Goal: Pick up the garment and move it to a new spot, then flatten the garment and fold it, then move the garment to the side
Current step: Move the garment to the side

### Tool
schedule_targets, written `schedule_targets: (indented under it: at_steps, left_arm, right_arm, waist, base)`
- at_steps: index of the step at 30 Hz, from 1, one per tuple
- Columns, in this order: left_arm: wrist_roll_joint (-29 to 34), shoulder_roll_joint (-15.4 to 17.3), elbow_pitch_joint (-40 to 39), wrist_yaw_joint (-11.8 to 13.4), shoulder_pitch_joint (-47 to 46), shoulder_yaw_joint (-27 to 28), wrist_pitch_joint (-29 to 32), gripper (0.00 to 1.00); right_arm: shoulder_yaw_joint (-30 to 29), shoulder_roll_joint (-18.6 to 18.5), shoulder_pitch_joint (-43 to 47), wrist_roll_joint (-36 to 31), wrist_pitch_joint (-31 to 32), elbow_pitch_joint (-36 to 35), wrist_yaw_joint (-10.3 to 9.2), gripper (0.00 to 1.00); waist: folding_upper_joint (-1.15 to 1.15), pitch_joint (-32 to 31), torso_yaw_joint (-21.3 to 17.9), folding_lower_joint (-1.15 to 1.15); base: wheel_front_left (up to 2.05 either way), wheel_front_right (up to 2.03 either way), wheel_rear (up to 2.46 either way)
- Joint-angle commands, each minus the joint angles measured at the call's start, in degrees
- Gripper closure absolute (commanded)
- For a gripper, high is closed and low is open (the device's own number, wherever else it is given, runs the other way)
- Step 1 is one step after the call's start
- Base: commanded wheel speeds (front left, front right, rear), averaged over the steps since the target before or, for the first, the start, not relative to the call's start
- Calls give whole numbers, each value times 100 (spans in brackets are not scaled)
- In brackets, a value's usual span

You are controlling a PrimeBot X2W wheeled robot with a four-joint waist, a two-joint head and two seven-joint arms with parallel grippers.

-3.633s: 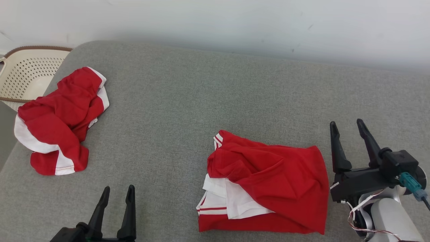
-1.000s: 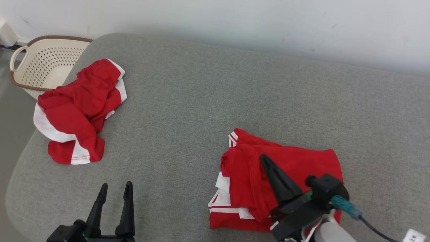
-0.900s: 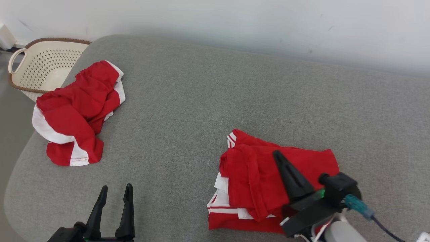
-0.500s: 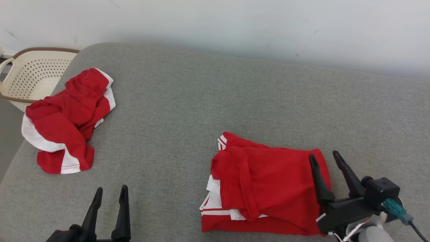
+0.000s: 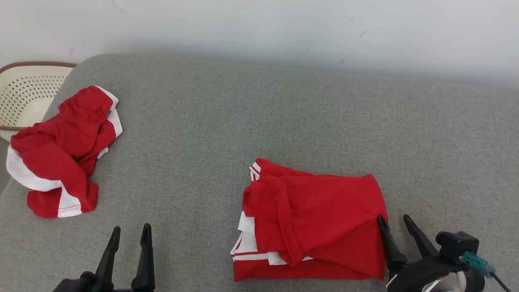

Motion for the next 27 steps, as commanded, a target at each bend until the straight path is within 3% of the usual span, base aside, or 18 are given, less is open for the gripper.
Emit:
schedule_targets:
  at_steps: [1, 15, 16, 17, 27]
  left_arm:
    - [9, 1, -9, -23, 6, 15, -32, 0]
    - [-1, 1, 49, -37, -52, 24, -32, 0]
    - [-3, 1, 51, -37, -49, 32, -32, 0]
    - [-5, 1, 49, -36, -45, 41, -32, 0]
    - [8, 1, -3, -27, -26, 85, -32, 0]
  right_arm:
    - [47, -18, -86, 124, 9, 35, -2, 0]
    - [1007, -26, -324, 1232, 479, 374, -2, 0]
    - [1070, -67, -346, 1297, 442, 345, -2, 33]
    - [1110, -117, -374, 1322, 377, 322, -2, 100]
    - [1204, -494, -1013, 1139, -1, 478, -3, 100]
  waist:
    - [0, 32, -14, 0]
    - [0, 99, 68, 0]
    - [0, 97, 66, 0]
    - [0, 94, 60, 0]
    - [0, 132, -109, 0]
  base:
    - [0, 0, 0]
    - [0, 0, 0]
    - [0, 0, 0]
    - [0, 0, 0]
    - [0, 0, 0]
